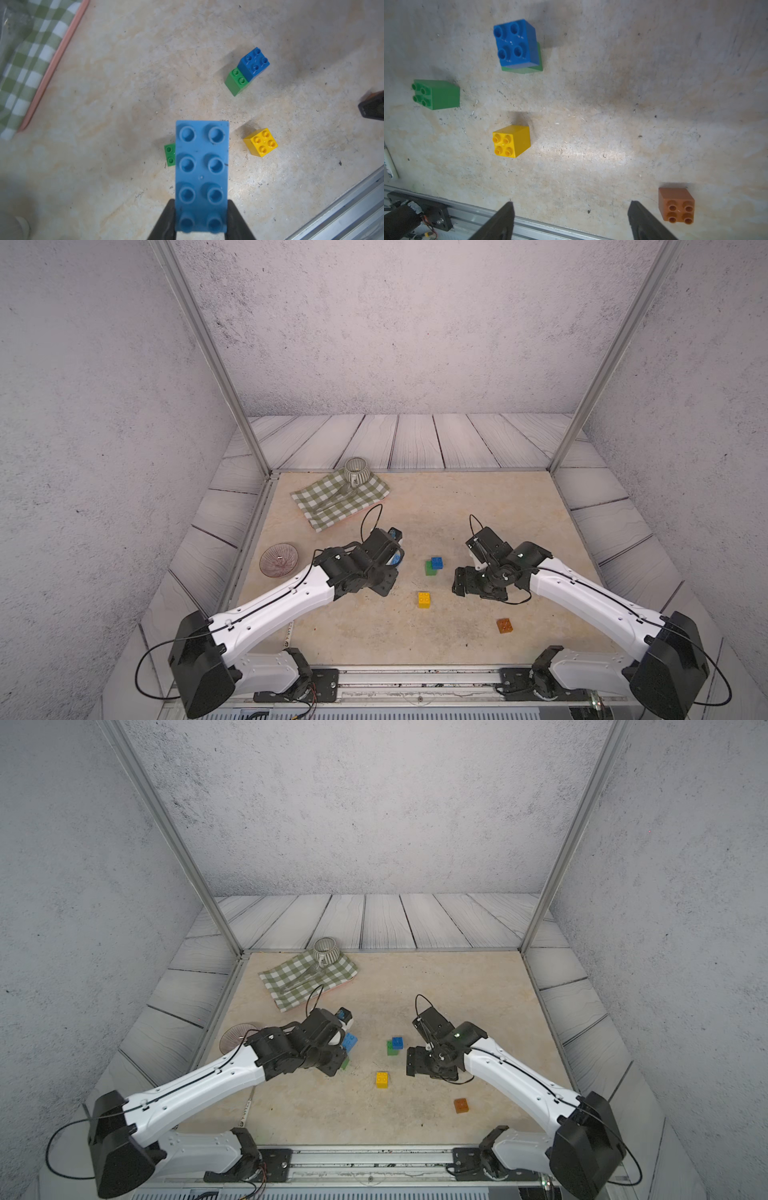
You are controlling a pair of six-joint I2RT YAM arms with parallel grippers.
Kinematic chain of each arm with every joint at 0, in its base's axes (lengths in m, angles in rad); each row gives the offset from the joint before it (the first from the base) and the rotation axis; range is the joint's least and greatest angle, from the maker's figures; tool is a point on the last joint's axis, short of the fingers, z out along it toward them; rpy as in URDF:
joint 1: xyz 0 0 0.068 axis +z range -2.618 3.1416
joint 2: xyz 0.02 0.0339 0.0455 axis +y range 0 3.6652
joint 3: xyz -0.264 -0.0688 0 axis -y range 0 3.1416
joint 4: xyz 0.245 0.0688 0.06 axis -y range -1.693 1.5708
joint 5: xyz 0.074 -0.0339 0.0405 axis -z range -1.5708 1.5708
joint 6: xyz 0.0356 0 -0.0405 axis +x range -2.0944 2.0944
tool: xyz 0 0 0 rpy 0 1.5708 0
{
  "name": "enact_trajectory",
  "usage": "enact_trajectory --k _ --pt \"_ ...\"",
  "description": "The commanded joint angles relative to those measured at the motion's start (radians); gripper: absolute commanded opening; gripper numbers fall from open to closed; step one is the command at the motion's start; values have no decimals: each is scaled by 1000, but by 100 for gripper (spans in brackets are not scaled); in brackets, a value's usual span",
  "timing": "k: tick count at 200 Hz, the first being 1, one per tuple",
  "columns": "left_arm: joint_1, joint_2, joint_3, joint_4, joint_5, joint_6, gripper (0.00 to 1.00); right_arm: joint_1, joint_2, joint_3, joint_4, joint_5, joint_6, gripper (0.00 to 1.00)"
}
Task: Assemble the number 4 with lego
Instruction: Pick up the lego brick from the center of the board, then assemble the lego brick with the lego brick.
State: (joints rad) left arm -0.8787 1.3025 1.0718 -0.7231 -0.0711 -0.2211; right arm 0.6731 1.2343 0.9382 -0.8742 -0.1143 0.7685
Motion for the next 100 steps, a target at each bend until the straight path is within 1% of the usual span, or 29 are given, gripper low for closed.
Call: enact_trajectory --k 1,47,100 --pt "28 65 50 -8 68 202 0 5 -36 -22 37 4 47 87" --pt "75 179 117 42 146 469 0 5 -36 -71 124 -8 111 87" --pt "133 283 151 148 307 719 0 3 17 -128 303 -30 185 87"
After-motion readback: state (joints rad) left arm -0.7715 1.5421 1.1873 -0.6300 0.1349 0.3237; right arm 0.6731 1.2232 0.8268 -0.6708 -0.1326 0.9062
